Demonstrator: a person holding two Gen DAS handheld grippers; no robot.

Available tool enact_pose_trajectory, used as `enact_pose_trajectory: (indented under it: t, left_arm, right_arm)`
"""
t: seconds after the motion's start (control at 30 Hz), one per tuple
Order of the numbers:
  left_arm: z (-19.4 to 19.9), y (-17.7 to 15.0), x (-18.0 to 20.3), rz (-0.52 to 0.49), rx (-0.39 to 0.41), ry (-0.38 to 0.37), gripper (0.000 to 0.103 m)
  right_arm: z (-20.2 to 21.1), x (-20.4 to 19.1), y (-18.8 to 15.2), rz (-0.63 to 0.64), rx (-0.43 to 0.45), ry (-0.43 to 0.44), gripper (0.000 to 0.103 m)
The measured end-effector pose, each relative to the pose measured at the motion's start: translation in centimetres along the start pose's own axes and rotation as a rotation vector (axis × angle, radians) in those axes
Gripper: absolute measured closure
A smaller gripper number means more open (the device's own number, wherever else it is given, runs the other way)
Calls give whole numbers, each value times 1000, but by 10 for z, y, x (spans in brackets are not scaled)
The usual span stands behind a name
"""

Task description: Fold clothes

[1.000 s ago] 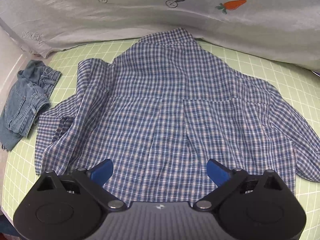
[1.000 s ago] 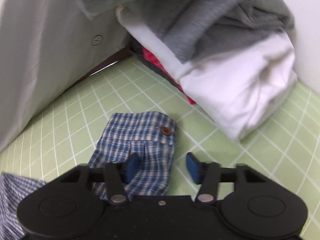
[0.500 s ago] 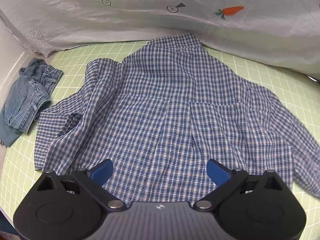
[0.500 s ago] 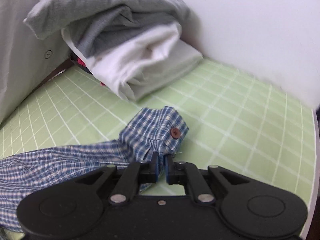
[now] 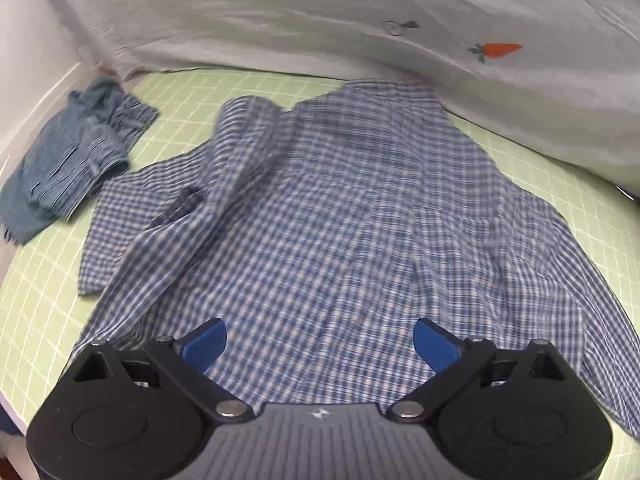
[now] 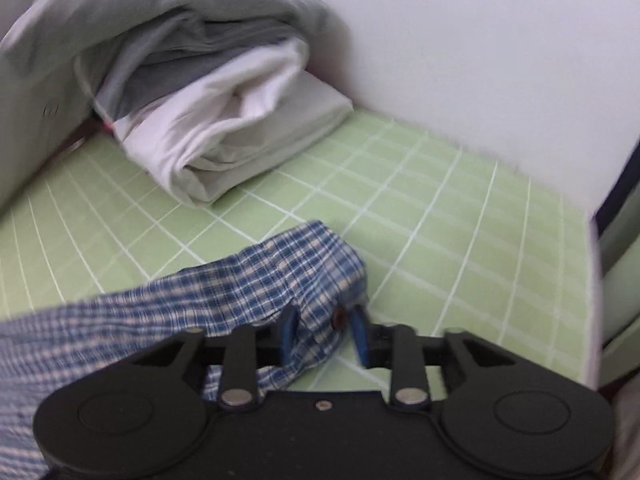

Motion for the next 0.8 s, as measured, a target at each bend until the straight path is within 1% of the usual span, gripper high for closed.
enact_pose_trajectory:
  t: [0.03, 0.07, 0.1, 0.17, 0.3, 0.43, 0.5, 0.53, 0.6, 0.67, 0.8]
  left_arm:
    - [-2, -1, -6, 13, -6, 4, 4]
    - [-5, -2, -11, 28, -16, 9, 4]
    - [-8, -3, -16, 42, -26, 13, 4]
    - [-13, -5, -25, 63, -42, 20, 4]
    - [-28, -7, -41, 58, -64, 54, 4]
    - [-54, -4, -61, 35, -68, 101, 4]
    - [-71, -1, -70, 31, -74, 126, 4]
    - [-77, 1, -75, 34, -79, 138, 4]
    - [-86, 5, -85, 48, -76, 142, 4]
    - [-92, 10, -93, 64, -62, 127, 4]
    - [-106, 15, -104, 73, -52, 118, 4]
  right_arm:
    - [7, -11, 1, 47, 31, 0, 29]
    - [14, -23, 2, 94, 61, 1, 13]
    - [21, -38, 3, 145, 87, 24, 10]
    - [31, -80, -1, 246, 99, 139, 9]
    - [43, -175, -19, 407, 44, 392, 7]
    - [52, -277, -45, 546, -27, 649, 7]
    - [52, -323, -64, 625, -61, 741, 7]
    - [51, -342, -74, 661, -76, 766, 7]
    - [46, -364, -88, 702, -88, 765, 9]
    - [41, -379, -100, 728, -99, 756, 17]
    - [41, -377, -106, 717, -94, 748, 25]
Point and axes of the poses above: each gripper's, at about its wrist camera, not at the fingertips, and z roughly against the way its jaws point, x to its right, y to its top, the point moved 6 cm from there along -z, roughly the way its jaws point, and after that the axes turned 9 degrees about -z, right-handed, at the moved point
